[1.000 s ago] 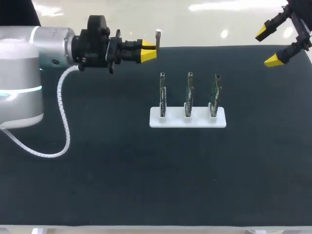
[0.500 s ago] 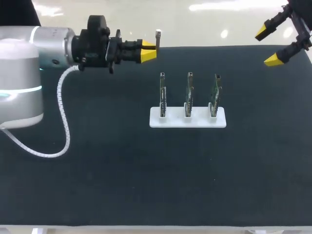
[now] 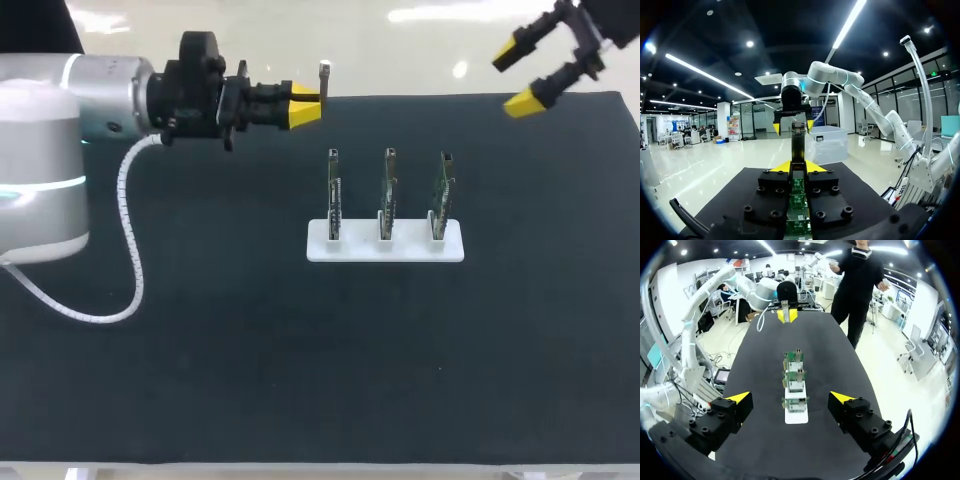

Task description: Pick up the optical module with the left hand, and insert it into the network port with the right hand.

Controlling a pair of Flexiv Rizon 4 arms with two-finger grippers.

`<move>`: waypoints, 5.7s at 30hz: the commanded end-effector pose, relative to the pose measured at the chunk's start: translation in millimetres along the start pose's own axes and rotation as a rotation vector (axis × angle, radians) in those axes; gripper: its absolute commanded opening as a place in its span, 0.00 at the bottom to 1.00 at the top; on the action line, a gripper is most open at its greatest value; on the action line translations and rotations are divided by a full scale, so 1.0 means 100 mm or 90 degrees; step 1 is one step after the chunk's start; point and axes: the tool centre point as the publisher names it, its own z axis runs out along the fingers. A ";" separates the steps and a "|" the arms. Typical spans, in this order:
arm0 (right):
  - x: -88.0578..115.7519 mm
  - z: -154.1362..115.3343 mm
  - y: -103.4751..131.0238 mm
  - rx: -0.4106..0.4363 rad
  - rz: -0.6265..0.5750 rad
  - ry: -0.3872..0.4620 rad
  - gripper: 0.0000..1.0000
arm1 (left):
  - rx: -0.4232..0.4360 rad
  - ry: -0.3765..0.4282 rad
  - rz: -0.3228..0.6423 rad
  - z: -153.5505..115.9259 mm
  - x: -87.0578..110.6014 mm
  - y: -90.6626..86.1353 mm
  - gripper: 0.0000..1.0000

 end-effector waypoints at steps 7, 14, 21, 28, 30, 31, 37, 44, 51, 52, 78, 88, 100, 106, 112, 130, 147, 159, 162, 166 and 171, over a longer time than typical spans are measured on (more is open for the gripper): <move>-0.49 0.30 0.02 0.033 0.020 0.031 1.00 | 0.000 0.000 0.001 0.00 0.00 0.00 0.00; -0.77 0.46 0.07 0.048 0.035 0.027 1.00 | 0.000 0.000 0.001 0.00 0.00 0.00 0.00; -1.05 0.58 0.14 0.054 0.072 0.023 1.00 | 0.000 0.000 0.001 0.00 0.00 0.00 0.00; -1.26 0.69 0.15 0.064 0.097 0.023 1.00 | 0.000 0.000 0.001 0.00 0.00 0.00 0.00; -1.31 0.73 0.17 0.069 0.102 0.024 1.00 | 0.000 0.000 0.001 0.00 0.00 0.00 0.00; -1.33 0.75 0.17 0.070 0.105 0.023 1.00 | 0.000 0.000 0.001 0.00 0.00 0.00 0.00; -1.43 0.85 0.17 0.074 0.102 0.024 1.00 | 0.000 0.000 0.001 0.00 0.00 0.00 0.00; -1.50 0.94 0.20 0.075 0.069 0.032 0.98 | 0.000 0.000 0.001 0.00 0.00 0.00 0.00; -1.55 0.98 0.21 0.069 0.057 0.032 0.88 | 0.000 0.000 0.001 0.00 0.00 0.00 0.00; -1.56 1.00 0.21 0.066 0.056 0.029 0.84 | 0.000 0.000 0.001 0.00 0.00 0.00 0.00; -1.70 1.14 0.17 0.071 0.042 0.022 0.48 | 0.000 0.000 0.001 0.00 0.00 0.00 0.00; -1.71 1.17 0.14 0.074 0.038 0.019 0.40 | 0.000 0.000 0.001 0.00 0.00 0.00 0.00; -1.67 1.18 0.14 0.076 0.031 0.020 0.33 | 0.000 0.000 0.001 0.00 0.00 0.00 0.00; -1.64 1.18 0.15 0.076 0.028 0.020 0.05 | 0.000 0.000 0.001 0.00 0.00 0.00 0.00; -1.64 1.18 0.15 0.073 0.029 0.018 0.00 | 0.000 0.000 0.001 0.00 0.00 0.00 0.00; -1.63 1.18 0.16 0.083 0.013 0.037 0.00 | 0.000 0.000 0.001 0.00 0.00 0.00 0.00; -1.63 1.18 0.16 0.083 0.013 0.037 0.00 | 0.000 0.000 0.001 0.00 0.00 0.00 1.00; -1.63 1.18 0.16 0.083 0.013 0.037 0.00 | -0.024 0.075 0.000 -0.12 0.04 0.04 1.00; -1.63 1.18 0.16 0.083 0.013 0.037 0.00 | -0.013 0.098 -0.002 -0.22 0.07 0.01 1.00; -1.63 1.18 0.16 0.083 0.013 0.037 0.00 | -0.006 0.135 -0.011 -0.37 0.11 0.00 1.00; -1.63 1.18 0.16 0.083 0.013 0.037 0.00 | 0.007 0.169 -0.008 -0.60 0.19 -0.02 1.00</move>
